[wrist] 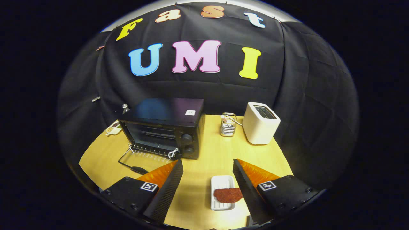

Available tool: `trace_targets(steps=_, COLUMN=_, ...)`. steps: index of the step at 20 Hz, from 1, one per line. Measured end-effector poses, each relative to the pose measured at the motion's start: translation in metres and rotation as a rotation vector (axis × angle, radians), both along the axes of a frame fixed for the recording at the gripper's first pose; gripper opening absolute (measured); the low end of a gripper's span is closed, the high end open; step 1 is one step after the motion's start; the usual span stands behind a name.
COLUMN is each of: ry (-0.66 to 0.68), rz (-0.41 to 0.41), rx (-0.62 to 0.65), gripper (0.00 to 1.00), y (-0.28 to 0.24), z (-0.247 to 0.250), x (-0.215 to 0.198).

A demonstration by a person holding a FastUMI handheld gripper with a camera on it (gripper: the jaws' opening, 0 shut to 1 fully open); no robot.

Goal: Open the toaster oven, put the food inside, and close the toaster oven door.

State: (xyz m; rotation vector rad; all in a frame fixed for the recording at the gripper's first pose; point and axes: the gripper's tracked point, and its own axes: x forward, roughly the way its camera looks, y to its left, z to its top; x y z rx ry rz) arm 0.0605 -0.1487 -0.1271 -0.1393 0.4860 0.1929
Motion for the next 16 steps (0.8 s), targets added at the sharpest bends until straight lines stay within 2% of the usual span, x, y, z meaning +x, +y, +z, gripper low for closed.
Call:
trace_targets(steps=5, ry=0.083, rz=-0.040, rx=0.041, gripper=0.98, y=-0.053, z=-0.018, x=0.010)
trace_targets(steps=10, ry=0.217, rz=-0.053, rx=0.091, gripper=0.97, y=-0.085, z=-0.059, x=0.009)
trace_targets(steps=16, ry=0.414, rz=-0.077, rx=0.239, gripper=0.99, y=-0.105, z=-0.118, x=0.011)
